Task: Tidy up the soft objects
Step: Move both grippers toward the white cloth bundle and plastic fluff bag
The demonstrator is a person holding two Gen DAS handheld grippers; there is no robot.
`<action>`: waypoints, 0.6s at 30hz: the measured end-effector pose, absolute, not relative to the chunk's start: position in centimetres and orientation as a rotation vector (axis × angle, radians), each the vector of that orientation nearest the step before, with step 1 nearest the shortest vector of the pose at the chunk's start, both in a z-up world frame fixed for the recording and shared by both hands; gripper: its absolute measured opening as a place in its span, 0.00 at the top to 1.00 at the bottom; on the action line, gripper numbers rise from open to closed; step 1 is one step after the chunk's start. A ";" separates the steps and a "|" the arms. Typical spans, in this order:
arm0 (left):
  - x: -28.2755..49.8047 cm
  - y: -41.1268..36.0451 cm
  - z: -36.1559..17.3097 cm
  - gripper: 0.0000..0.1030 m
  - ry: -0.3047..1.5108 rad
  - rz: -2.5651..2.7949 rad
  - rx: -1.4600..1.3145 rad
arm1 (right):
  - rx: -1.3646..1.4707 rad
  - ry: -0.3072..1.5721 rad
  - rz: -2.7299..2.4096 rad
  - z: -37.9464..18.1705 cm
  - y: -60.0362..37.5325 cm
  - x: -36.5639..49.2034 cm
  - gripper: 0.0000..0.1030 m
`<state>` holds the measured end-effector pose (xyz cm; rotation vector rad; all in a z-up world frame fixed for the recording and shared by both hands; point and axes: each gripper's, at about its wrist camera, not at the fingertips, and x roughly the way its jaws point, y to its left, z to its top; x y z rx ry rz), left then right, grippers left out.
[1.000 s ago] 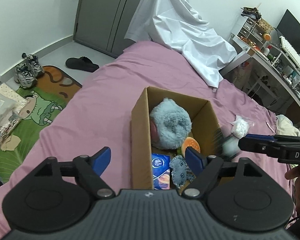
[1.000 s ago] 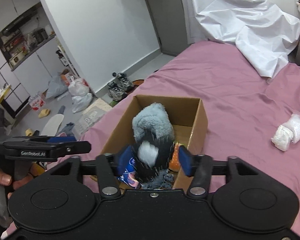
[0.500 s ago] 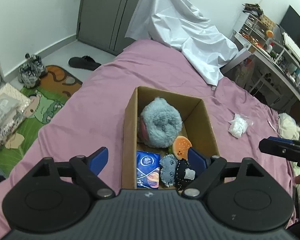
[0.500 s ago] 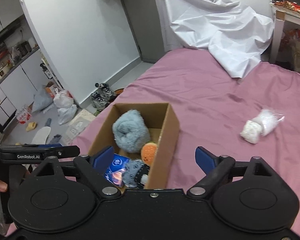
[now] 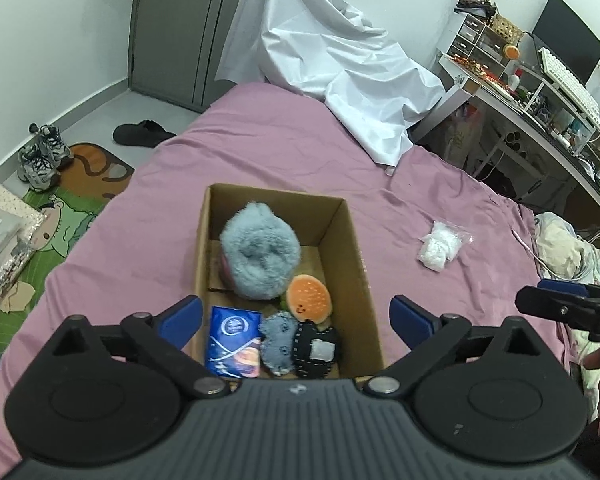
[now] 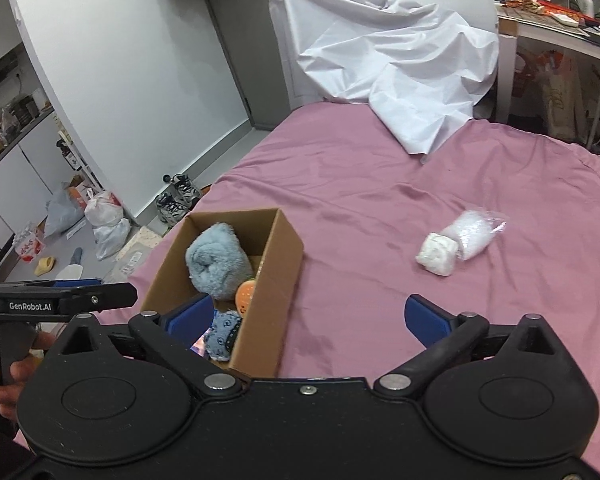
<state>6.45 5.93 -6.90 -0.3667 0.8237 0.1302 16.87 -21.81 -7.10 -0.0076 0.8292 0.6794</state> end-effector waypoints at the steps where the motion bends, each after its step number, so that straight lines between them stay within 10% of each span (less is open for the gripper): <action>1: 6.6 5.5 -6.8 0.03 0.823 0.128 -0.357 | -0.006 0.829 0.676 -7.1 -22.2 16.9 0.00; 18: 10.8 -0.2 -5.7 0.03 0.868 0.012 -0.169 | 0.094 0.843 0.606 -8.2 -28.7 19.2 0.00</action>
